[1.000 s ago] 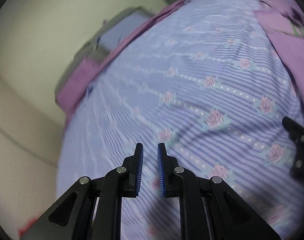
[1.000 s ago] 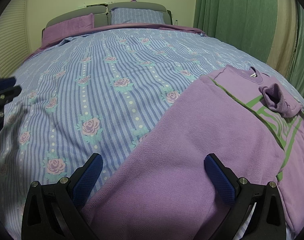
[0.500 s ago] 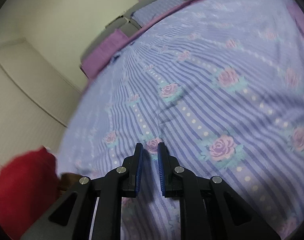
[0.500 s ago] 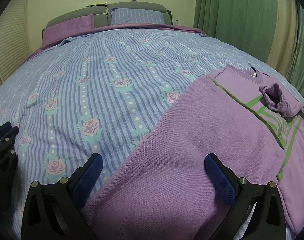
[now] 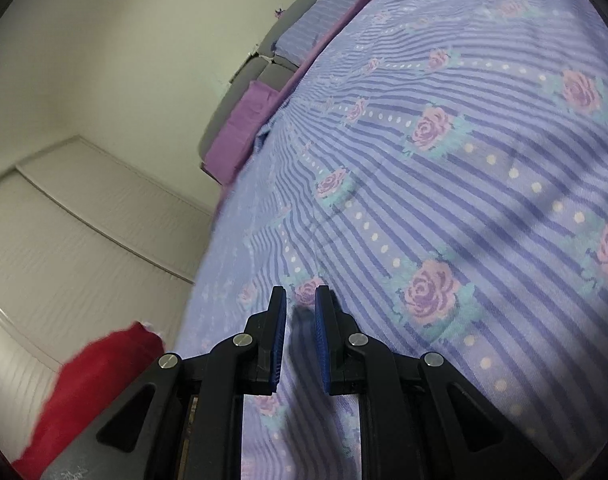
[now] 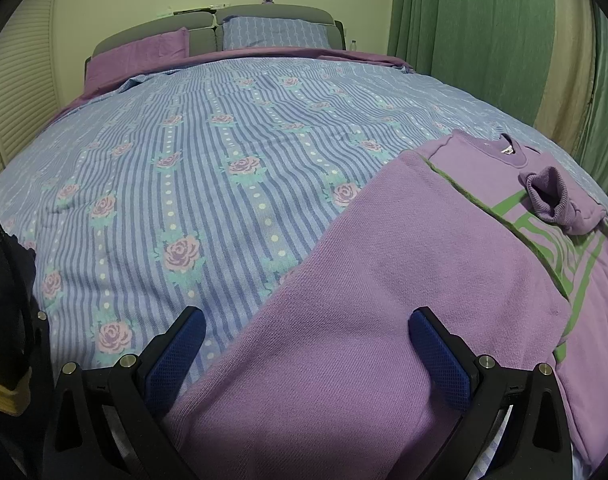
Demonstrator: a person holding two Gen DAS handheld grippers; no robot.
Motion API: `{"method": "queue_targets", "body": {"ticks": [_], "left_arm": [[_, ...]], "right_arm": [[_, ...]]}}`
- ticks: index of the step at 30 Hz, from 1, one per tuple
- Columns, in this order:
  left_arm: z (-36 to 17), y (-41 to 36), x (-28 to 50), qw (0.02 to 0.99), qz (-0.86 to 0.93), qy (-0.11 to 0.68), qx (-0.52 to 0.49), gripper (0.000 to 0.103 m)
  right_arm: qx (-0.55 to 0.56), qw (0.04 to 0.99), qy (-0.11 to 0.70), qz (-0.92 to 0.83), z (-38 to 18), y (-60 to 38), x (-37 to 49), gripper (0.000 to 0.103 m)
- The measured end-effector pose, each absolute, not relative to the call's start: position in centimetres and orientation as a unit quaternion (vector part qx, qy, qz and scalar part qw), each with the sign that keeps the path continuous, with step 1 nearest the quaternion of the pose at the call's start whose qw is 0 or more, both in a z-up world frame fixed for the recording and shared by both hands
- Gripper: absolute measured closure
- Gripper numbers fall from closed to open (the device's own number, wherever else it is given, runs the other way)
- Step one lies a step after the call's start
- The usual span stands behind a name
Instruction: Fold small clothes
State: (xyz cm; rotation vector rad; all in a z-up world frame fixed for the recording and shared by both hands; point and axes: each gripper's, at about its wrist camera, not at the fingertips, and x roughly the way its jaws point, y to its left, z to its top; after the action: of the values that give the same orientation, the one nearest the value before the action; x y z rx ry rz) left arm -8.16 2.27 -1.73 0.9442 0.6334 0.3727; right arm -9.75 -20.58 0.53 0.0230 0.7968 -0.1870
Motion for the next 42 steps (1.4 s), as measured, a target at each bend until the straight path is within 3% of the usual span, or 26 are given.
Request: {"method": "queue_targets", "body": {"ticks": [4, 42], "left_arm": [[-2.2, 1.2, -9.2, 0.811, 0.207, 0.264, 0.479, 0.087], [-2.0, 1.3, -9.1, 0.812, 0.203, 0.271, 0.476, 0.087]], "right_arm": [[0.008, 0.917, 0.389, -0.093, 0.5, -20.5, -9.7, 0.000], [0.009, 0.917, 0.388, -0.092, 0.5, -20.4, -9.8, 0.000]]}}
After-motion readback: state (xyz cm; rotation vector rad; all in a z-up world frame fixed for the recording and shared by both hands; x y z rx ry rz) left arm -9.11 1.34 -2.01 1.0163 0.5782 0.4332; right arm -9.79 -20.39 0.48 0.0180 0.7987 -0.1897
